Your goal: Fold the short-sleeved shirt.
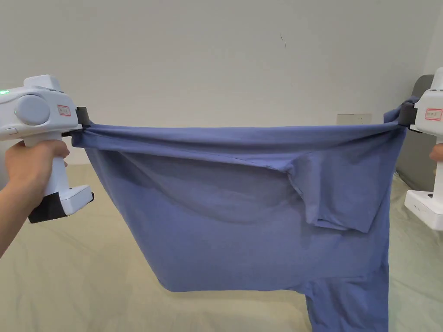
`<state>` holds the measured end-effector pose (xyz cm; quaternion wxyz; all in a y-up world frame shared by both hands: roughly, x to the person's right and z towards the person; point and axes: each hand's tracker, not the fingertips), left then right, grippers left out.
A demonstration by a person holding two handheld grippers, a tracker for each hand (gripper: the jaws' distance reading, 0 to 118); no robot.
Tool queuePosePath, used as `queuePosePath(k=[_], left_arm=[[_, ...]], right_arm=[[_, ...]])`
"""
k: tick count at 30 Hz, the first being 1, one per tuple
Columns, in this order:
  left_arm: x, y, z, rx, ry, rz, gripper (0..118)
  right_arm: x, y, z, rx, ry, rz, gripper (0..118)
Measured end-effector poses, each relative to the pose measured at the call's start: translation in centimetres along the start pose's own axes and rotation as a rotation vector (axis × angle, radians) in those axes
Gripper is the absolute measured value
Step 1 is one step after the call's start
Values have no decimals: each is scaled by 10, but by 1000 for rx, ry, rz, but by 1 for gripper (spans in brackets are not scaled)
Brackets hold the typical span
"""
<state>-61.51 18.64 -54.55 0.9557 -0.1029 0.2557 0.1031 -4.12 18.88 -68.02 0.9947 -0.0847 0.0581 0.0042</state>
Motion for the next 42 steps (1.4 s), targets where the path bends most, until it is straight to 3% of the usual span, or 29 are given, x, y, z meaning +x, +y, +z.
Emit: queuePosePath(k=[7, 10, 20, 27, 35, 42], left_arm=[[-21, -89, -19, -135, 17, 11, 3], [-34, -144, -12, -222, 28, 9, 3], [-107, -314, 94, -500, 32, 86, 2], [-149, -376, 197, -594, 20, 105, 3], [-181, -428, 269, -700, 31, 65, 2], [-195, -467, 285, -814, 81, 117, 2]], right_arm=[[-10, -82, -7, -87, -14, 40, 3], [-7, -133, -1, -186, -3, 8, 3], [33, -290, 100, -428, 13, -74, 3], [68, -343, 206, -509, 38, -129, 3], [99, -398, 287, -614, -18, -158, 4], [107, -463, 295, -800, -55, -145, 4]])
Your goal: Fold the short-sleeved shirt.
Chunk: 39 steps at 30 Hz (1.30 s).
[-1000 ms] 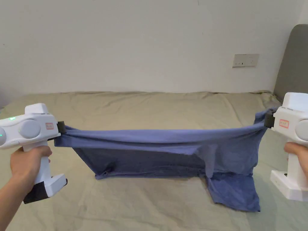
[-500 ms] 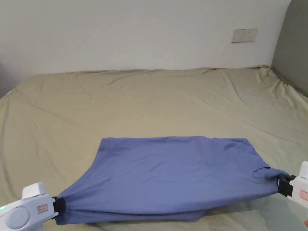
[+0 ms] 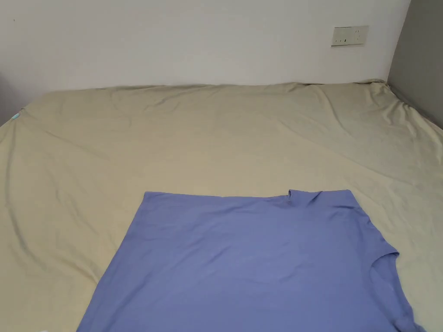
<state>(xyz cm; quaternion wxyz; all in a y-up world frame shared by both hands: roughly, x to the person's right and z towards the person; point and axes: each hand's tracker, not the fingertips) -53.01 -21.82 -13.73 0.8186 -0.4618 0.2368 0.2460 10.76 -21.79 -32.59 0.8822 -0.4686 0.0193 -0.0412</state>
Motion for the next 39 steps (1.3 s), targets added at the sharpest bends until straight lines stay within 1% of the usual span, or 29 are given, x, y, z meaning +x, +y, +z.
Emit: queuePosePath(k=[2, 4, 5, 6, 7, 8, 9, 10, 11, 12, 14, 17, 20, 22, 23, 24, 25, 26, 27, 28, 29, 30, 31, 32, 33, 34, 39], left_arm=[[-1, -1, -6, 8, -5, 18, 3], [0, -2, -5, 16, -4, 24, 3], [2, -1, -4, 16, -1, 20, 4], [4, -2, -2, 19, 1, -1, 8], [6, -2, 1, 21, 4, -19, 24], [12, 0, 6, 31, 10, -39, 46], [19, 4, 13, 55, 9, -58, 76], [26, 10, 19, 93, -10, -87, 103], [34, 14, 30, 154, -37, -106, 114], [45, 21, 42, 219, -62, -126, 116], [69, 38, 68, 368, -106, -170, 116], [111, 56, 108, 561, -135, -239, 116], [144, 65, 137, 743, -139, -300, 116], [161, 67, 149, 840, -130, -339, 114], [170, 67, 150, 876, -117, -351, 111], [177, 67, 153, 911, -111, -363, 105], [182, 67, 155, 933, -108, -356, 94], [187, 66, 157, 934, -120, -342, 87], [191, 67, 156, 940, -132, -334, 83], [194, 67, 156, 945, -155, -322, 83], [195, 66, 155, 954, -188, -325, 68], [197, 66, 153, 957, -198, -329, 42], [200, 68, 149, 955, -187, -330, 2], [201, 70, 146, 953, -171, -336, 0], [200, 72, 143, 945, -186, -341, 0], [200, 75, 140, 932, -214, -351, 0], [211, 105, 114, 882, -184, -350, 0]], right_arm=[[-2, -9, -13, -43, -19, 8, 4], [-3, -16, -16, -25, -16, 1, 4], [-4, -16, -14, 6, -26, 1, 6], [-7, -14, -11, -6, -34, 3, 11], [-9, -11, -8, -9, -55, 14, 24], [-12, -6, -3, -4, -100, 28, 52], [-21, -2, 14, 42, -98, 44, 72], [-25, 4, 24, 99, -71, 58, 84], [-31, 13, 37, 165, -61, 69, 96], [-38, 25, 52, 230, -59, 80, 101], [-52, 45, 80, 361, -45, 93, 108], [-78, 72, 124, 550, -7, 109, 113], [-102, 88, 156, 699, 14, 131, 114], [-115, 92, 174, 768, 26, 151, 114], [-121, 94, 181, 796, 30, 162, 114], [-126, 95, 184, 817, 33, 164, 113], [-128, 96, 186, 834, 33, 172, 110], [-132, 96, 189, 853, 29, 181, 104], [-136, 96, 190, 867, 22, 192, 102], [-139, 96, 192, 877, 13, 199, 102], [-139, 97, 190, 880, 11, 199, 91], [-141, 97, 189, 887, 10, 202, 76], [-142, 97, 189, 891, 6, 207, 46], [-144, 99, 187, 890, -7, 218, 19], [-144, 102, 182, 891, -20, 223, 1], [-145, 102, 179, 898, -38, 216, 1], [-144, 121, 158, 874, -37, 218, 1]])
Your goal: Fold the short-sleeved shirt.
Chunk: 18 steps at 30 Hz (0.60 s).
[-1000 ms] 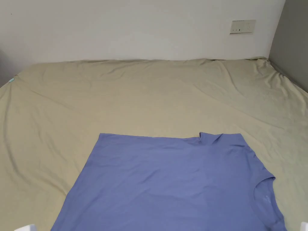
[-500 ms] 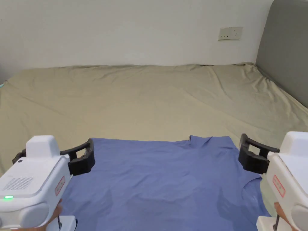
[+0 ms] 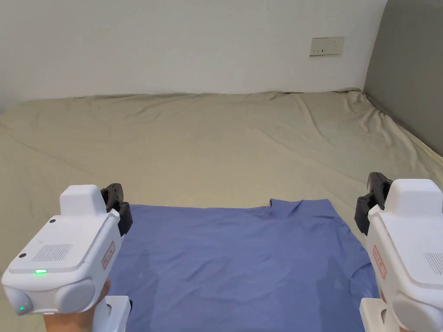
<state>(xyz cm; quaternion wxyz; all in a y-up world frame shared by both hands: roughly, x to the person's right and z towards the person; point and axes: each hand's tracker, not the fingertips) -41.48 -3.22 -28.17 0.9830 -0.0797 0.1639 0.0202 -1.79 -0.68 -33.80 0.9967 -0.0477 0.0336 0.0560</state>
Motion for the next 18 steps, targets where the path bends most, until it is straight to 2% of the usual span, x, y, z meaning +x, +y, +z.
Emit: queuePosePath(k=[4, 12, 13, 14, 15, 16, 17, 18], left_arm=[[-10, 2, -59, -116, -19, -17, 0], [-45, -14, -231, -461, -71, 2, 0], [-48, -19, -249, -493, -60, 15, 8], [-52, -26, -270, -541, -56, 30, 23], [-55, -32, -287, -585, -45, 26, 50], [-58, -39, -303, -613, -30, 37, 89], [-61, -48, -321, -662, -21, 38, 102], [-63, -57, -335, -704, 1, 34, 107]], right_arm=[[-2, -2, -31, -11, -1, 16, 1], [-16, -13, -116, -60, -3, 34, 1], [-18, -15, -126, -67, -3, 33, 1], [-21, -16, -136, -78, -7, 34, 1], [-23, -19, -145, -83, -9, 34, 1], [-24, -22, -154, -90, -12, 36, 1], [-25, -26, -164, -98, -15, 39, 1], [-28, -27, -172, -107, -18, 41, 1]])
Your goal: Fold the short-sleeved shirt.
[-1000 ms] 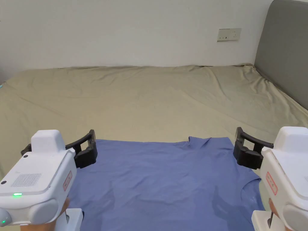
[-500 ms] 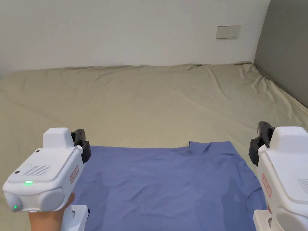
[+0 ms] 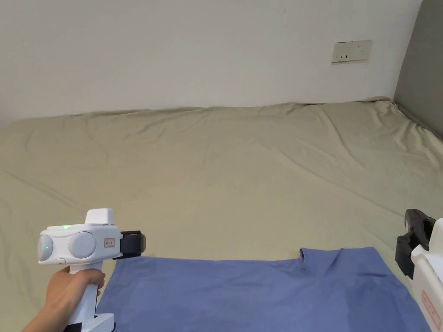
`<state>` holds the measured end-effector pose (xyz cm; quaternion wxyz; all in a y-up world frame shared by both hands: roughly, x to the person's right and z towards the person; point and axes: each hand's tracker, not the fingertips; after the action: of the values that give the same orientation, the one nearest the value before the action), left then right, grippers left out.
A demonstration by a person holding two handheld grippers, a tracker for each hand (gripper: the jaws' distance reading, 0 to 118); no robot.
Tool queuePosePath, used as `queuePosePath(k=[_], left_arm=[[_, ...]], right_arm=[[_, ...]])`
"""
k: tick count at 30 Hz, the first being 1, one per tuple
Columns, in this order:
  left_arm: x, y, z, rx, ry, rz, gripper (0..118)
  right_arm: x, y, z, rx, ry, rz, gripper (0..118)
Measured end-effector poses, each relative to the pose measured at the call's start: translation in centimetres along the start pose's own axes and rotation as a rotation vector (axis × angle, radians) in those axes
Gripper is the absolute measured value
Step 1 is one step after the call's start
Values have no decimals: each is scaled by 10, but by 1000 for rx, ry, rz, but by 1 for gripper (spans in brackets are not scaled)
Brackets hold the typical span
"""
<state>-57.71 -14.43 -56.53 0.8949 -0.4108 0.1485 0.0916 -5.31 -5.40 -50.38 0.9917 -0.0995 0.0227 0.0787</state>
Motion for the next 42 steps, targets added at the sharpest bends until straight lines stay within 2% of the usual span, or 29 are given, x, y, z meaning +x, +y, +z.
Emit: queuePosePath(k=[2, 6, 8, 9, 10, 11, 12, 13, 14, 15, 17, 19, 20, 21, 22, 23, 25, 27, 29, 31, 33, 35, 36, 37, 40, 42], left_arm=[[-6, -2, -28, -34, 50, -1, 111], [-9, -8, -69, -108, 70, 12, 100], [-7, -14, -83, -162, 38, 34, 80], [-5, -18, -91, -194, 20, 39, 65], [-5, -23, -94, -186, 21, 37, 61], [-1, -24, -84, -97, 66, 16, 58], [1, -22, -83, -115, 45, 21, 47], [1, -20, -83, -118, -12, 34, 21], [3, -20, -80, -124, -46, 41, 2], [6, -17, -78, -128, -44, 37, 2], [11, -16, -71, -110, -9, 3, 2], [14, -17, -50, -54, -26, -5, 2], [13, -16, -41, -38, -42, -2, 2], [12, -16, -31, -14, -56, 0, 2], [11, -16, -23, 2, -64, 2, 2], [10, -16, -15, 7, -75, 7, 2], [8, -16, -1, 17, -95, 13, 2], [6, -15, 7, 23, -106, 12, 2], [6, -16, 14, 28, -113, 4, 2], [5, -16, 14, 26, -107, -11, 2], [5, -19, 15, 19, -98, -19, 2], [3, -21, 14, 16, -95, -12, 2], [2, -23, 16, 17, -95, -7, 2], [2, -25, 19, 17, -94, -2, 2], [0, -28, 29, 26, -93, 13, 2], [-3, -28, 41, 38, -90, 23, 2]], right_arm=[[-2, -5, -16, -20, 0, 2, 1], [-4, -15, -40, -64, 5, 9, 1], [-4, -20, -50, -87, 4, 8, 1], [-2, -23, -55, -113, 6, 0, 1], [1, -25, -60, -132, 10, -8, 1], [5, -28, -65, -158, 16, -15, 1], [7, -30, -71, -189, 23, -19, 2], [12, -33, -80, -224, 31, -22, 2], [17, -36, -91, -269, 38, -23, 5], [22, -39, -101, -293, 39, -23, 12], [34, -46, -128, -404, 70, -35, 51], [45, -56, -157, -513, 75, -98, 95], [49, -62, -171, -568, 82, -90, 107], [53, -71, -184, -582, 67, -98, 115], [54, -78, -194, -599, 43, -85, 116], [54, -86, -206, -640, 31, -46, 116], [52, -103, -226, -726, 46, -21, 113], [50, -119, -237, -770, 31, -71, 104], [45, -129, -241, -796, 44, -98, 88], [39, -137, -242, -811, 54, -106, 85], [30, -138, -232, -778, 81, -136, 70], [27, -132, -229, -778, 82, -121, 50], [25, -132, -231, -777, 130, -118, 32], [23, -129, -229, -778, 138, -105, 11], [16, -114, -220, -727, 123, 15, 8], [20, -92, -205, -632, 119, 37, 8]])
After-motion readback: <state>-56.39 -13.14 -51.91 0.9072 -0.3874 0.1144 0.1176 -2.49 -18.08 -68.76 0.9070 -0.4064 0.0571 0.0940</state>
